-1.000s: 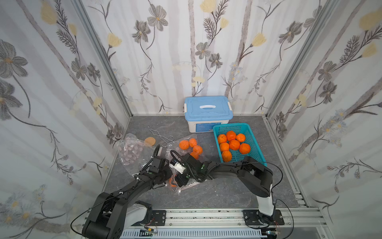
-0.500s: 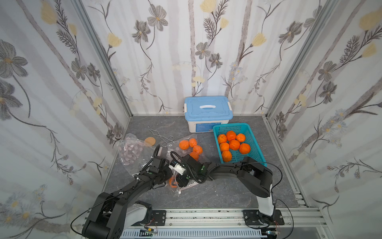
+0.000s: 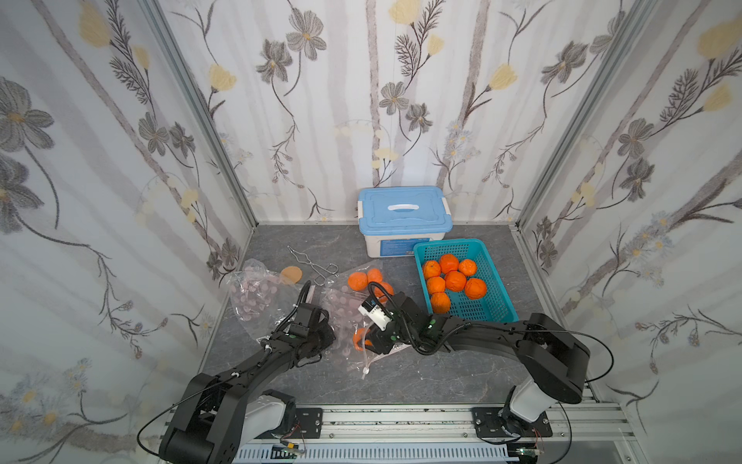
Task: Open the zip-top bag and take out the orange
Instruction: Pick up the orange from the zipper food storage bag.
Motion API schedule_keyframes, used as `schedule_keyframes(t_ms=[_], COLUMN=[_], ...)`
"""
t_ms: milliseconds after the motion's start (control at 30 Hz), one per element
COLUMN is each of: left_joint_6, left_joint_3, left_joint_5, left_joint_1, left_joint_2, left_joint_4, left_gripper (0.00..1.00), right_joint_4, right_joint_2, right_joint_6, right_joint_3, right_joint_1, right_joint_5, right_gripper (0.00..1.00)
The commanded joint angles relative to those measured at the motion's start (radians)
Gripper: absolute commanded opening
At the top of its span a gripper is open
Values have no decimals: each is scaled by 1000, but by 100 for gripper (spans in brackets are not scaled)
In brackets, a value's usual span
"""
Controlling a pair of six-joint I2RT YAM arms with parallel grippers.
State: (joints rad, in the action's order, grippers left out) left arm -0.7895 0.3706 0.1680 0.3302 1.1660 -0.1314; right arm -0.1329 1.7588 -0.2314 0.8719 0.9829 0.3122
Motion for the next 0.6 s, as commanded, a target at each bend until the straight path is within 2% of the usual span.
schedule_keyframes(t_ms=[0,167,267,433,567], left_joint_6=[1,-1,-1,1,-1], left_joint_3=[-6,-9,-8,-6,-4], left_joint_5=[-18,-21,-21,-19,-16], left_joint_1=[1,1,0,0,0], left_joint_2=[6,3,1,1,6], left_joint_4=[-49,-46,-46,-47,-41], left_gripper=[14,14,14,14,14], right_joint_4=[-46,-3,101,172,228], right_joint_2=[-90,-281,-388,-554,-583], right_joint_6=[-14,-18,-43,-120,-175], right_joint_3=[-54,-142,-163,-206,-223], right_joint_1=[-58,-227,-351,-581,-664], right_joint_5=[-12,0,-122,-169,-265], right_gripper=[46,45,45,44,44])
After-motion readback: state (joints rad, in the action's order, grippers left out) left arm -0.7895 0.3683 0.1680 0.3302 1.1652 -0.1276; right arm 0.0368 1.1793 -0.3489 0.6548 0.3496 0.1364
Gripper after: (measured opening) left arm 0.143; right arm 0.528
